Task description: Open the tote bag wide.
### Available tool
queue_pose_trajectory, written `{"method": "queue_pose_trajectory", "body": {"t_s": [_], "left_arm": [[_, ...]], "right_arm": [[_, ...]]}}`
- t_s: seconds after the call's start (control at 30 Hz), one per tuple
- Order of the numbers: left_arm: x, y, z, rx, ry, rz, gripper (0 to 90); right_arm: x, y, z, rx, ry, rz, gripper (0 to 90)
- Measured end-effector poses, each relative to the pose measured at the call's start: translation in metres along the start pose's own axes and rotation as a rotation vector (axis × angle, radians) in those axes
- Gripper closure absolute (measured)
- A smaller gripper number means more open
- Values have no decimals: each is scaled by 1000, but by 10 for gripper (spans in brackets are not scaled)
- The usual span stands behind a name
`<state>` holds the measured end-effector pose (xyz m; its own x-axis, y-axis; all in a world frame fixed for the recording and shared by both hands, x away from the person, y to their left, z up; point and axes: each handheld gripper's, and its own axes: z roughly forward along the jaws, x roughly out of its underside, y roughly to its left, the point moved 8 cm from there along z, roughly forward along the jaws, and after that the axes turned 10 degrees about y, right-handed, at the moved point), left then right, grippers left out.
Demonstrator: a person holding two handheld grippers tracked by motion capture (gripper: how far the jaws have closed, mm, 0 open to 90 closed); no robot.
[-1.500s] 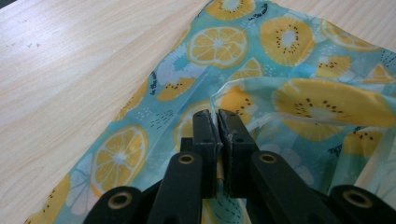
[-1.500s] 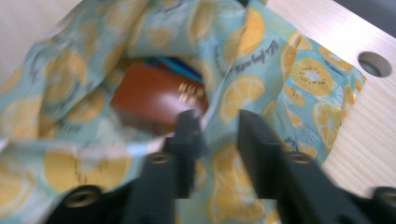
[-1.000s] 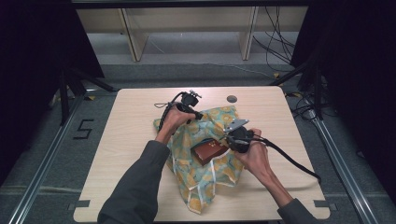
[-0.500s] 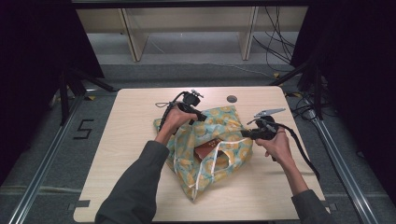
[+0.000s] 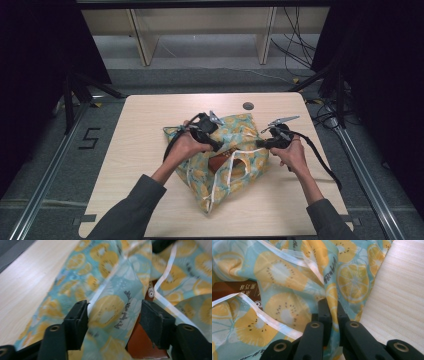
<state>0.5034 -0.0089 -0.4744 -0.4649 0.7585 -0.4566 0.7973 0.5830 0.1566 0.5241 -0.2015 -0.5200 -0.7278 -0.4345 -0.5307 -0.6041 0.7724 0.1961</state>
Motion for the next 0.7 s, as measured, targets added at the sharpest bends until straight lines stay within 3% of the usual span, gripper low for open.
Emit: {"method": "queue_pose_trajectory", "body": {"t_s": [0.07,0.1,0.2,0.23,0.27,0.3,0.33,0.37,0.4,0.43,0.47,0.5,0.53,0.57,0.6,0.63,0.7], "left_arm": [[-3,-5,15,-23,30,-5,324],[-4,-9,21,-14,42,-7,303],[-6,-13,37,-21,86,28,309],[-6,-13,42,-19,92,23,351],[-8,-14,43,1,73,17,462],[-10,-13,41,10,51,28,462],[-12,-10,39,-9,35,46,632],[-12,-9,38,0,21,32,716],[-13,-5,35,45,-3,5,767],[-13,-5,35,45,-3,5,817],[-12,-2,33,54,-12,1,842],[-12,2,29,92,-28,-19,858],[-12,2,29,92,-28,-19,864],[-12,4,28,103,-35,-36,864],[-12,7,26,115,-31,-38,870],[-14,9,24,126,-39,-54,870],[-16,14,21,139,-35,-59,871]], "right_arm": [[0,0,1,-1,-6,0,884],[1,1,0,3,10,12,882],[2,1,0,-6,19,7,870],[1,1,1,-11,-6,6,861],[1,1,1,-12,-8,5,847],[1,1,1,-12,-8,5,847],[2,1,-3,-2,5,11,764],[1,1,-3,2,-20,26,715],[0,3,-9,0,-27,3,675],[-2,5,-17,3,-35,-9,635],[-4,9,-26,6,-47,-23,622],[-6,14,-36,-6,-63,-34,616],[-7,21,-46,-22,-77,-51,606],[-7,21,-46,-22,-77,-51,606],[-9,40,-65,-25,-100,-92,597],[-9,40,-65,-25,-100,-92,597],[-10,65,-77,-37,-115,-173,582]]}}
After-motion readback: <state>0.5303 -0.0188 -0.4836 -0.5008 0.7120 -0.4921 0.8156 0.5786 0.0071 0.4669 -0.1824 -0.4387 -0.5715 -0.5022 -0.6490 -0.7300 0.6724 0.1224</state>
